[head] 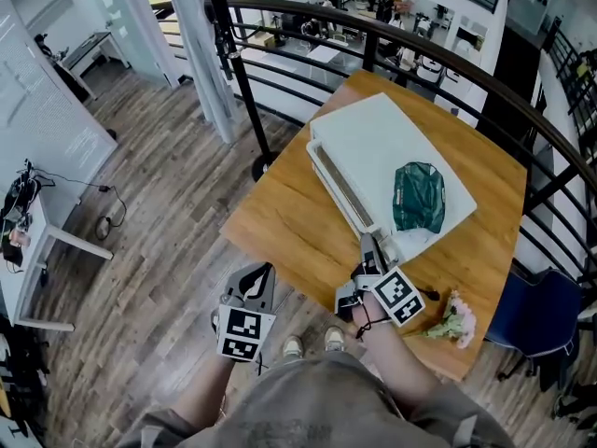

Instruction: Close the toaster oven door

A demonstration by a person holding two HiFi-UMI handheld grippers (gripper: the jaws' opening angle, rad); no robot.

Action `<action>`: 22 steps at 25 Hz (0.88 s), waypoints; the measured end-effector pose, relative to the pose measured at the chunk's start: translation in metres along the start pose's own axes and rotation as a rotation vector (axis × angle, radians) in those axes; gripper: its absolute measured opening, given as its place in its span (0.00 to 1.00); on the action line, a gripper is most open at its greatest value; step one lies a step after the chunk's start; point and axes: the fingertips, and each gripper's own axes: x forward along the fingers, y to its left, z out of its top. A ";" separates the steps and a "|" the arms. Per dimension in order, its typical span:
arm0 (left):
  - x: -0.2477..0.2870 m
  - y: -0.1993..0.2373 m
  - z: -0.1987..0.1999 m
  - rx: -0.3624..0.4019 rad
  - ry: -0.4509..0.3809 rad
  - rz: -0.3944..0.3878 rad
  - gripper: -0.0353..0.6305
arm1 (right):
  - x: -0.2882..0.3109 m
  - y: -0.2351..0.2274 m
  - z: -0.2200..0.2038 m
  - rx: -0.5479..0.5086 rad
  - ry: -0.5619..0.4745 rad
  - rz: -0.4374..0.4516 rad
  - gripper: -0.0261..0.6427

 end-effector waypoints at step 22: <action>-0.079 0.023 0.172 0.087 -0.400 0.029 0.08 | -0.100 0.215 0.029 -1.005 -0.013 0.531 0.12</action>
